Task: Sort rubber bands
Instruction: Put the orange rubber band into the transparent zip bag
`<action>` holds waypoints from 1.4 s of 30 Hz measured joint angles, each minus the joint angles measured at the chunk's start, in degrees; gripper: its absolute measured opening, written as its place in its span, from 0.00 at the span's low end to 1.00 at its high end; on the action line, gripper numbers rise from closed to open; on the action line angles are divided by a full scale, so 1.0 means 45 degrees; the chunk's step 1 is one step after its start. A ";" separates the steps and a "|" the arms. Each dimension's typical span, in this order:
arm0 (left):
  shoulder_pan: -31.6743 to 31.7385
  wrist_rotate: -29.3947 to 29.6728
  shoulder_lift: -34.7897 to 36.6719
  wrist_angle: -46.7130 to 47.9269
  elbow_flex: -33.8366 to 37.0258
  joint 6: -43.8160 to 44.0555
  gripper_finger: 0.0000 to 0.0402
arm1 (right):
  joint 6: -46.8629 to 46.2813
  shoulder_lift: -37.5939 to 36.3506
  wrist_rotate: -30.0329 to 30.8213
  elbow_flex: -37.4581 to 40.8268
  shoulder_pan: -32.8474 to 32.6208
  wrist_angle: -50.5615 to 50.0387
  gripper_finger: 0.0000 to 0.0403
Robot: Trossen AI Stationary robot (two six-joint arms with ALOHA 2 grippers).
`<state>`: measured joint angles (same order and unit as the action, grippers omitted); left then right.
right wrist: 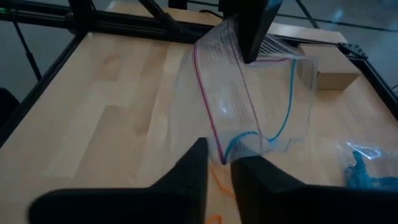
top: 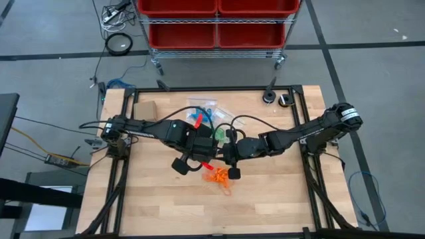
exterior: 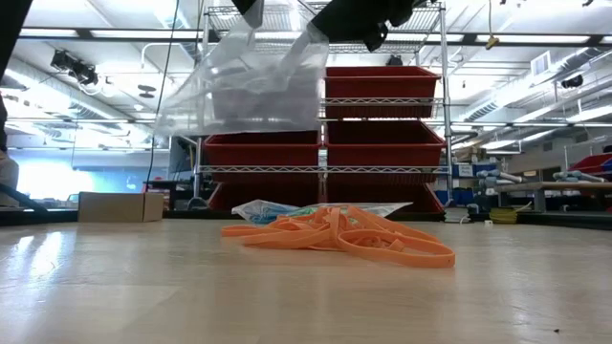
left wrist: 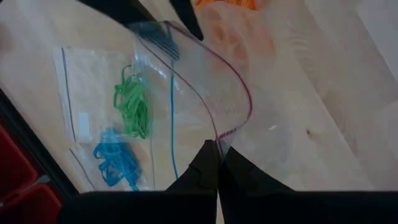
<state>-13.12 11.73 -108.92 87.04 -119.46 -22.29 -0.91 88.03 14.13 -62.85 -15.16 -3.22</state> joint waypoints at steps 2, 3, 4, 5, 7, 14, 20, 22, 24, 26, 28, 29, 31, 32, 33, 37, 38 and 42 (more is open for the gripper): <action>-0.0069 -0.0005 0.0000 -0.0073 0.0000 -0.0038 0.01 | 0.0008 -0.0005 -0.0008 0.0000 -0.0015 -0.0114 0.04; -0.0103 -0.0001 0.0000 -0.0097 0.0000 -0.0033 0.01 | 0.0013 -0.0005 -0.0021 0.0000 -0.0015 -0.0216 0.02; -0.0115 -0.0005 0.0000 -0.0063 0.0000 -0.0034 0.01 | 0.0071 -0.0005 -0.0029 0.0005 -0.0010 -0.0277 0.01; -0.0122 -0.0005 0.0000 -0.0019 0.0000 -0.0017 0.01 | 0.0210 -0.0005 -0.0024 0.0005 0.0000 -0.0272 0.01; -0.0118 -0.0003 0.0000 0.0041 0.0039 0.0018 0.01 | 0.0539 -0.0094 0.0012 0.0005 -0.0021 -0.0301 0.05; -0.0113 -0.0013 0.0005 0.0210 0.0146 0.0041 0.01 | 0.1287 -0.0505 0.1359 0.0015 -0.0519 0.0165 0.34; -0.0093 -0.0395 0.0005 0.0219 0.0151 0.0020 0.01 | 0.1921 -0.0505 0.1542 0.0015 -0.0835 0.0613 0.55; -0.0093 -0.0488 0.0005 0.0238 0.0165 0.0013 0.01 | 0.2097 -0.0510 0.1736 0.0015 -0.0949 0.0782 0.58; -0.0089 -0.0653 0.0005 0.0237 0.0165 0.0010 0.01 | 0.2335 -0.0561 0.1827 0.0015 -0.1054 0.0855 0.59; -0.0089 -0.0885 0.0005 0.0258 0.0165 -0.0001 0.01 | 0.2515 -0.0602 0.1846 0.0015 -0.1131 0.1038 0.59; -0.0089 -0.1053 0.0005 0.0248 0.0165 -0.0034 0.01 | 0.2680 -0.0650 0.1858 0.0015 -0.1193 0.1160 0.58; -0.0089 -0.1126 -0.0006 0.0249 0.0165 -0.0060 0.01 | 0.2799 -0.0661 0.1872 0.0015 -0.1221 0.1296 0.58; -0.0089 -0.1244 -0.0041 0.0306 0.0165 -0.0223 0.01 | 0.3079 -0.0755 0.1942 0.0015 -0.1335 0.1331 0.57; -0.0089 -0.1352 -0.0055 0.0346 0.0168 -0.0285 0.01 | 0.3203 -0.0786 0.1957 0.0015 -0.1369 0.1471 0.57; -0.0088 -0.1463 -0.0103 0.0347 0.0170 -0.0320 0.01 | 0.3289 -0.0866 0.1962 0.0015 -0.1413 0.1486 0.56; -0.0060 -0.1541 -0.0267 0.0516 0.0175 -0.0350 0.00 | 0.3269 -0.1348 0.2139 0.0015 -0.1540 0.1116 0.57; -0.0042 -0.1544 -0.0290 0.0515 0.0175 -0.0385 0.00 | 0.3264 -0.1468 0.2225 0.0015 -0.1565 0.1092 0.57; 0.0020 -0.1545 -0.0311 0.0405 0.0175 -0.0604 0.00 | 0.3238 -0.1724 0.1570 0.0015 -0.1690 0.1309 0.58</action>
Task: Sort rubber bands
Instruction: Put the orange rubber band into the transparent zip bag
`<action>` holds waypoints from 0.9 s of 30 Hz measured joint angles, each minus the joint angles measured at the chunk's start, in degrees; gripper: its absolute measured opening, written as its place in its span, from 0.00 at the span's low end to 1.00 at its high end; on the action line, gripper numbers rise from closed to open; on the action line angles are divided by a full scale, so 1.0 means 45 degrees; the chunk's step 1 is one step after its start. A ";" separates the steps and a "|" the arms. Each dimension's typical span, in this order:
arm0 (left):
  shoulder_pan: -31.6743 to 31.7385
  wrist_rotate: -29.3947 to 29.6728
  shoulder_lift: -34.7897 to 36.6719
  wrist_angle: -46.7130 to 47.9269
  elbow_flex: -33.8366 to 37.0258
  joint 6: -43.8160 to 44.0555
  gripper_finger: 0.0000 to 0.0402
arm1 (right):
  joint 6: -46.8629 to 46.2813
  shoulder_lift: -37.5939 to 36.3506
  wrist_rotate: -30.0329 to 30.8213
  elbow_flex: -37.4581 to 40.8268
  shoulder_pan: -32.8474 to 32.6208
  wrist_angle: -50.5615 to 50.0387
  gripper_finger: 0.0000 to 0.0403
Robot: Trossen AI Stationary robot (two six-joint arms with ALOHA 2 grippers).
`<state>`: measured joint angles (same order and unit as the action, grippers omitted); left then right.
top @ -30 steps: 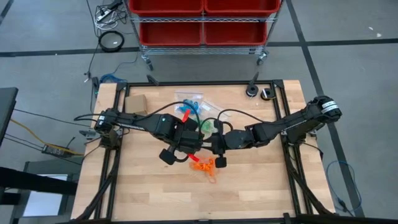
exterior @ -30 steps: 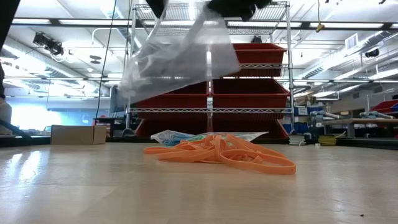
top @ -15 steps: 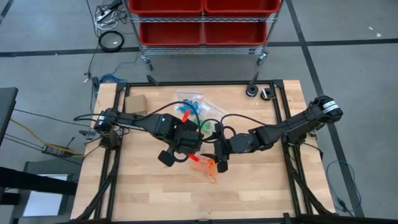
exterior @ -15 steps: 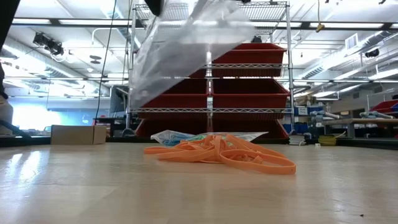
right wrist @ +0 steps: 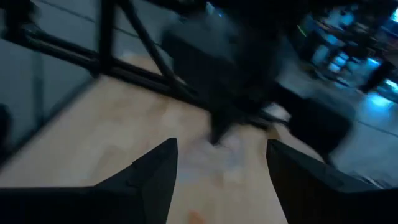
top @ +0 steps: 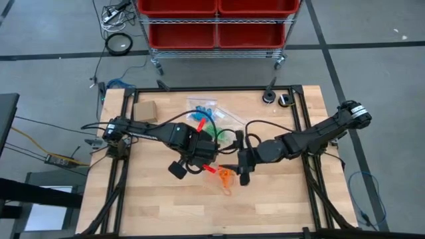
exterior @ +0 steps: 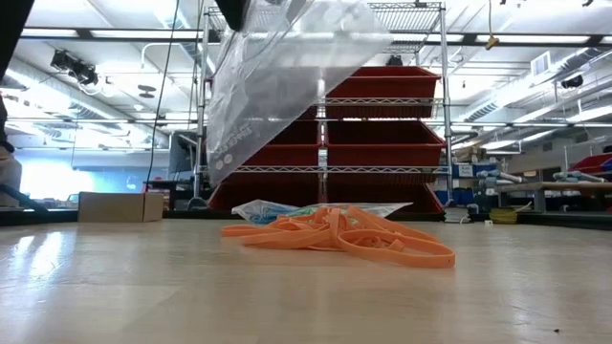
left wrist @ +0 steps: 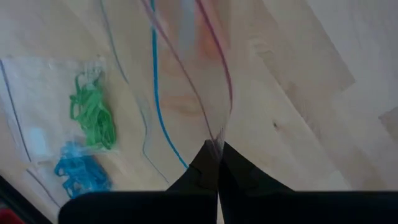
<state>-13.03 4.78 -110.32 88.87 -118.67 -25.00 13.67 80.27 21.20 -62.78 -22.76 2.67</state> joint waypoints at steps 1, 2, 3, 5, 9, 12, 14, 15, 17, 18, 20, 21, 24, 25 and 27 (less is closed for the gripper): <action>0.0009 -0.0007 0.0000 -0.0091 0.0000 -0.0080 0.00 | 0.0000 0.0014 -0.0330 0.0000 -0.0003 0.0018 0.58; 0.0022 -0.0061 0.0000 -0.0225 0.0000 -0.0122 0.00 | -0.0012 0.0082 -0.0654 0.0000 -0.0003 0.0032 0.57; 0.0051 -0.0204 0.0000 -0.0345 0.0000 -0.0183 0.00 | -0.0081 0.0215 -0.0897 -0.0004 0.0034 0.0108 0.57; 0.0068 -0.0414 -0.0005 -0.0410 0.0000 -0.0316 0.00 | -0.0115 0.0460 -0.1027 0.0000 0.0119 -0.0001 0.56; 0.0066 -0.0539 -0.0038 -0.0471 0.0000 -0.0387 0.00 | 0.0095 0.0656 -0.1049 0.0000 0.0261 0.0478 0.55; 0.0066 -0.0617 -0.0119 -0.0271 0.0000 -0.0391 0.00 | 0.0191 0.0658 -0.1205 0.0000 0.0371 0.0533 0.54; 0.0071 -0.0791 -0.0216 -0.0205 0.0000 -0.0431 0.00 | 0.0400 0.0661 -0.1478 0.0000 0.0413 0.0813 0.53; 0.0071 -0.0832 -0.0249 -0.0137 0.0000 -0.0472 0.00 | 0.0475 0.0661 -0.1722 0.0000 0.0418 0.1093 0.53; 0.0071 -0.0891 -0.0402 -0.0182 -0.0003 -0.0725 0.00 | 0.0510 0.0662 -0.2139 0.0005 0.0453 0.1178 0.53; 0.0059 -0.0896 -0.0423 -0.0139 -0.0005 -0.0783 0.00 | 0.0491 0.0676 -0.2331 0.0005 0.0483 0.1166 0.53; 0.0066 -0.0901 -0.0496 -0.0210 -0.0005 -0.0820 0.00 | 0.0138 0.0680 -0.2468 0.0005 0.0582 0.1121 0.52; 0.0094 -0.0900 -0.0522 -0.0239 -0.0005 -0.0929 0.00 | -0.0029 0.0675 -0.2606 0.0005 0.0618 0.1047 0.52; 0.0159 -0.0889 -0.0559 -0.0361 -0.0005 -0.1062 0.00 | -0.0396 0.0710 -0.2962 0.0010 0.0651 0.0959 0.51; 0.0183 -0.0889 -0.0559 -0.0470 -0.0005 -0.1133 0.00 | -0.0479 0.0813 -0.3007 0.0007 0.0651 0.1108 0.51; 0.0223 -0.0761 -0.0559 -0.0841 -0.0005 -0.1189 0.00 | -0.0664 0.0948 -0.3289 0.0000 0.0646 0.1136 0.50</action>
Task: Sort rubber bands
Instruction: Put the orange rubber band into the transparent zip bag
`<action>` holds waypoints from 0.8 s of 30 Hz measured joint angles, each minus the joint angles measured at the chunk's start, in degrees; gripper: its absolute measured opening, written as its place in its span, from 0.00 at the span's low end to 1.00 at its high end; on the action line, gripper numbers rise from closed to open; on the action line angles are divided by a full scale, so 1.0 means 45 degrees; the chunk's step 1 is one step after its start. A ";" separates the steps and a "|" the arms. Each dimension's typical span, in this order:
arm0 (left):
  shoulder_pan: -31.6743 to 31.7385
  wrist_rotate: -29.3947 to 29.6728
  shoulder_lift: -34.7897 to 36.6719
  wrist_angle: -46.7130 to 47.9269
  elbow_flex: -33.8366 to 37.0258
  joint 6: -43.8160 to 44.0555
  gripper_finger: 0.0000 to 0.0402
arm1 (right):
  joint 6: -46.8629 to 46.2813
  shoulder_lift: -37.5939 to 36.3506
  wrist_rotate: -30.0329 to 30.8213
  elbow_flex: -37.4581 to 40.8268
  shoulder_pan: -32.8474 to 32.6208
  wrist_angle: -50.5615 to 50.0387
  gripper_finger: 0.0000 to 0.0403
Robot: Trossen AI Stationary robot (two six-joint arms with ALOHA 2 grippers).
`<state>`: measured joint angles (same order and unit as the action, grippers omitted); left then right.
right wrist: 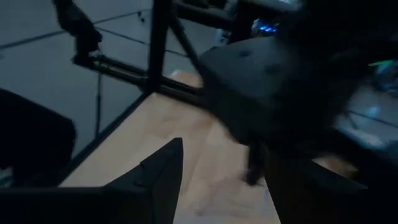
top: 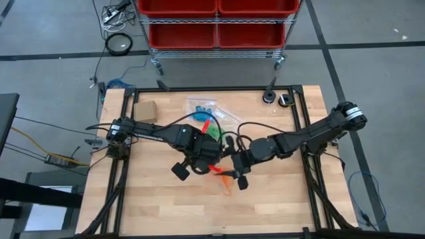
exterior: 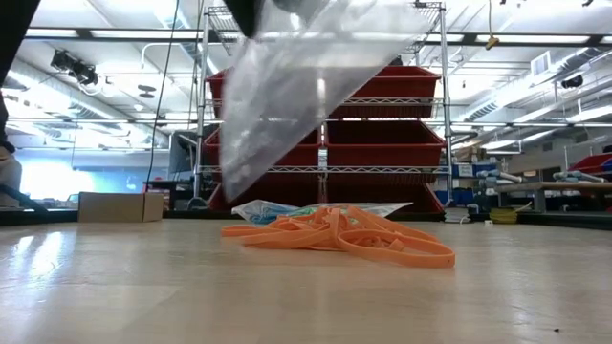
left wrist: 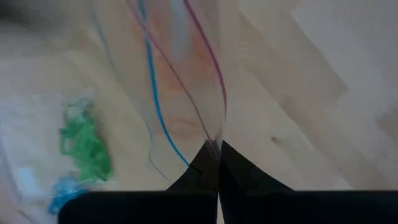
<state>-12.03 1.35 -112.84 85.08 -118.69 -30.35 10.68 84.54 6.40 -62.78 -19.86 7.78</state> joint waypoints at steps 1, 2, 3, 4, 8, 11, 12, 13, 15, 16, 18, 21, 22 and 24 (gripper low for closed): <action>0.0036 0.0083 -0.0015 -0.0114 0.0000 -0.0156 0.00 | -0.0190 0.0148 -0.0139 0.0000 0.0033 -0.0007 0.50; 0.0043 0.0108 -0.0019 -0.0103 0.0000 -0.0213 0.00 | -0.0279 0.0303 -0.0273 0.0000 0.0093 0.0128 0.49; 0.0039 0.0208 -0.0019 -0.0173 0.0000 -0.0213 0.00 | -0.0334 0.0406 -0.0427 0.0000 0.0102 0.0121 0.49; 0.0044 0.0217 -0.0019 -0.0258 0.0000 -0.0204 0.00 | -0.0329 0.0528 -0.0406 0.0004 0.0097 -0.0120 0.49; 0.0072 0.0236 -0.0019 -0.0173 0.0000 -0.0209 0.00 | -0.0370 0.0731 -0.0263 -0.0007 0.0083 -0.0322 0.47; 0.0072 0.0333 0.0034 0.0035 0.0000 -0.0208 0.00 | -0.0359 0.0737 0.0099 -0.0010 0.0083 -0.0632 0.46; 0.0072 0.0411 0.0049 0.0100 0.0000 -0.0208 0.00 | -0.0354 0.0737 0.0205 -0.0010 0.0083 -0.0714 0.45; 0.0072 0.0442 0.0074 0.0093 0.0000 -0.0208 0.00 | -0.0354 0.0737 0.0311 -0.0010 0.0083 -0.0868 0.45; 0.0072 0.0549 0.0147 0.0077 0.0000 -0.0204 0.01 | -0.0354 0.0737 0.0336 -0.0010 0.0087 -0.1011 0.45; 0.0072 0.0603 0.0177 0.0015 0.0000 -0.0207 0.01 | -0.0354 0.0737 0.0346 -0.0010 0.0089 -0.1121 0.44; 0.0072 0.0778 0.0266 -0.0049 -0.0005 -0.0207 0.01 | -0.0368 0.0742 0.0461 -0.0010 0.0097 -0.1140 0.44; 0.0067 0.0931 0.0340 -0.0254 -0.0005 -0.0208 0.01 | -0.0357 0.0747 0.0926 -0.0010 0.0096 -0.1278 0.43; 0.0040 0.0982 0.0373 -0.0323 -0.0005 -0.0203 0.01 | -0.0359 0.0747 0.0973 -0.0010 0.0097 -0.1320 0.43; -0.0013 0.1143 0.0414 -0.0414 -0.0005 -0.0203 0.01 | -0.0407 0.0747 0.1025 -0.0010 0.0102 -0.1415 0.42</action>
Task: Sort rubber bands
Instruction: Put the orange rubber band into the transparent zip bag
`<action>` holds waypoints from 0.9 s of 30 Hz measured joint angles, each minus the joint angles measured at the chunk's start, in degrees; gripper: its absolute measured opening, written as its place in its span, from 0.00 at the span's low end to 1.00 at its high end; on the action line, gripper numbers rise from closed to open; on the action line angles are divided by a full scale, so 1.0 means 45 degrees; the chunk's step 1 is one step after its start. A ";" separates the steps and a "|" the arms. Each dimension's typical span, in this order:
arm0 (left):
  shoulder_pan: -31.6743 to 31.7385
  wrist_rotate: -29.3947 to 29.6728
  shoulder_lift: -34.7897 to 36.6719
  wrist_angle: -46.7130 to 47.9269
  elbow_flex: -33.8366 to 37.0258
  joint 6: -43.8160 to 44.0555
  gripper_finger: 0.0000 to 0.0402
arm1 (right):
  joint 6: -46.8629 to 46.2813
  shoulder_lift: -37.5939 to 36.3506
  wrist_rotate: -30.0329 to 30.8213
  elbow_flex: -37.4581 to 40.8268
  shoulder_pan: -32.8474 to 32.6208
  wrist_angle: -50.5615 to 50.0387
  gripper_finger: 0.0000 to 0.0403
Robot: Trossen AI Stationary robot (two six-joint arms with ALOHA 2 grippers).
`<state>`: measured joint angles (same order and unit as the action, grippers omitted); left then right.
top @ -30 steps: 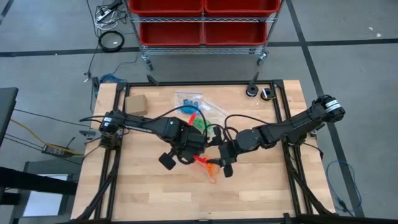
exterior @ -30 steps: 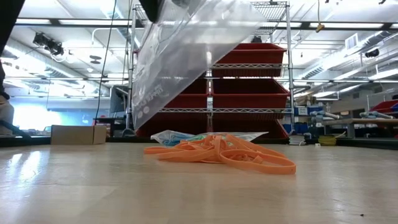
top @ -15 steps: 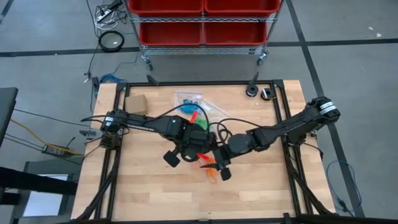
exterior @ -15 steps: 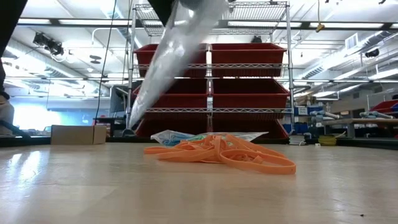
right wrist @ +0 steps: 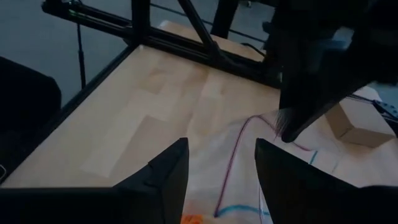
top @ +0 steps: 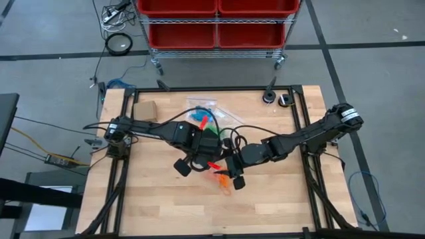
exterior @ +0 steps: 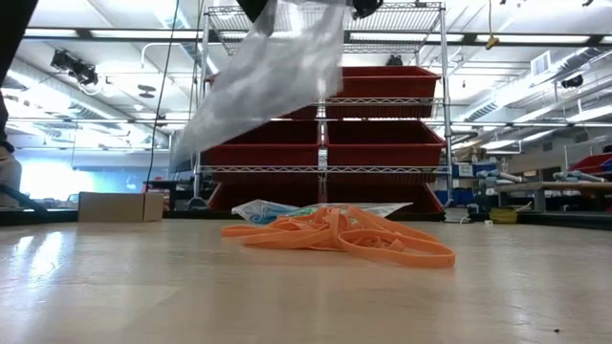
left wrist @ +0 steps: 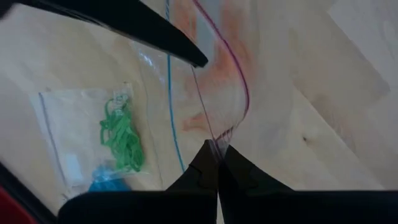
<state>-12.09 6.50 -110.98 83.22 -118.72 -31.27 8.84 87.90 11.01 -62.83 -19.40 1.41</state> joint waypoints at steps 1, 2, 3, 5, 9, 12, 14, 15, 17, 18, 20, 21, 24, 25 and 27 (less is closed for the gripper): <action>-0.0043 0.0127 0.0007 -0.0046 0.0000 0.0005 0.01 | -0.0012 0.0000 0.0083 0.0000 -0.0002 -0.0014 0.42; -0.0090 0.0369 0.0009 -0.0034 0.0000 0.0000 0.01 | -0.0015 0.0000 0.0172 0.0000 0.0000 -0.0018 0.42; -0.0149 0.0633 0.0009 -0.0040 0.0000 0.0000 0.01 | -0.0019 0.0000 0.0286 0.0000 -0.0001 -0.0044 0.42; -0.0253 0.1212 0.0009 -0.0051 0.0000 -0.0010 0.01 | -0.0001 0.0000 0.0430 0.0000 -0.0010 -0.0043 0.42; -0.0391 0.1827 0.0009 -0.0223 -0.0005 -0.0039 0.01 | -0.0031 0.0000 0.0671 0.0000 -0.0002 -0.0100 0.42; -0.0522 0.2031 0.0022 -0.0357 -0.0005 -0.0049 0.01 | -0.0152 0.0000 0.0942 0.0000 0.0005 -0.0254 0.42; -0.0626 0.2119 0.0035 -0.0407 -0.0005 -0.0049 0.01 | -0.0252 0.0005 0.0978 0.0000 0.0010 -0.0296 0.42; -0.0681 0.2192 0.0038 -0.0465 -0.0005 -0.0049 0.01 | -0.0287 0.0005 0.0984 0.0000 0.0010 -0.0296 0.42; -0.0760 0.2303 0.0038 -0.0641 -0.0005 -0.0053 0.01 | -0.0379 0.0005 0.1047 0.0000 0.0010 -0.0358 0.42; -0.0826 0.2365 0.0038 -0.0646 -0.0005 -0.0053 0.01 | -0.0393 0.0005 0.1123 0.0000 0.0005 -0.0426 0.42; -0.0916 0.2581 0.0038 -0.0632 -0.0008 -0.0053 0.01 | -0.0408 0.0005 0.1391 0.0000 0.0015 -0.0579 0.42; -0.0986 0.2668 0.0038 -0.0644 -0.0010 -0.0049 0.01 | -0.0404 0.0005 0.1440 0.0001 0.0015 -0.0618 0.42; -0.1121 0.2956 0.0038 -0.0636 -0.0010 -0.0053 0.01 | -0.0355 0.0010 0.1006 0.0005 0.0019 -0.0601 0.42; -0.1129 0.3101 0.0038 -0.0635 -0.0011 -0.0053 0.01 | -0.0321 0.0010 0.0800 0.0005 0.0019 -0.0603 0.41; -0.1109 0.3403 0.0038 -0.0607 -0.0015 -0.0053 0.01 | -0.0311 0.0010 0.0502 0.0005 0.0015 -0.0686 0.39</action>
<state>-17.08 21.81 -110.80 80.49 -118.78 -31.51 7.44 87.94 13.27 -62.81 -19.33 -1.68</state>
